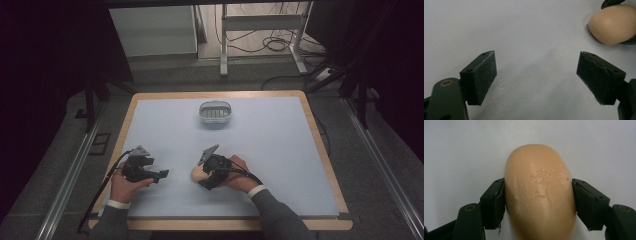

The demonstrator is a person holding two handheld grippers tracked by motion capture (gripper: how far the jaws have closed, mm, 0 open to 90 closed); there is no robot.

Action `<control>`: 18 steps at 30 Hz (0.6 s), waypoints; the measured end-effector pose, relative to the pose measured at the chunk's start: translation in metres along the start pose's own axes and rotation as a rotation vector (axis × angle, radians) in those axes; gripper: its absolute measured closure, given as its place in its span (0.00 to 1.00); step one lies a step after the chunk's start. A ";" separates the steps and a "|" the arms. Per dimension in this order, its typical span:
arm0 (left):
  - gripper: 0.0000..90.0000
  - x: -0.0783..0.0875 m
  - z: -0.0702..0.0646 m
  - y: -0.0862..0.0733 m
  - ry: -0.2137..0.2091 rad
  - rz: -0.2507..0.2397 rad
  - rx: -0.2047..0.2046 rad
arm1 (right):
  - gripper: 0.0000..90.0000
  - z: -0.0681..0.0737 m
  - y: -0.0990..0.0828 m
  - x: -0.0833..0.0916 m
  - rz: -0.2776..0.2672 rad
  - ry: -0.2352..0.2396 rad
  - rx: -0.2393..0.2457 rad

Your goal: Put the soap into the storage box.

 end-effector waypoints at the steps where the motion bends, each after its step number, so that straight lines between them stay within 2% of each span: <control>1: 0.19 0.000 0.000 0.000 0.000 0.000 0.000 | 0.35 0.000 0.000 0.000 0.001 -0.001 -0.001; 8: 0.19 -0.001 0.000 0.000 -0.001 0.001 0.000 | 0.35 -0.002 -0.002 0.002 -0.001 -0.008 -0.011; 18: 0.19 -0.002 0.000 0.000 -0.003 0.005 -0.002 | 0.35 -0.007 -0.002 0.012 -0.035 -0.018 -0.026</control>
Point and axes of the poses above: each handheld gripper's, and its own axes: x roughly backward along the jaws, y roughly out of its top, z roughly to its left, the point moved 5 cm from there along -x, roughly forward along the jaws, and after that the axes turned 15 degrees about -x, right-handed, at the moved point
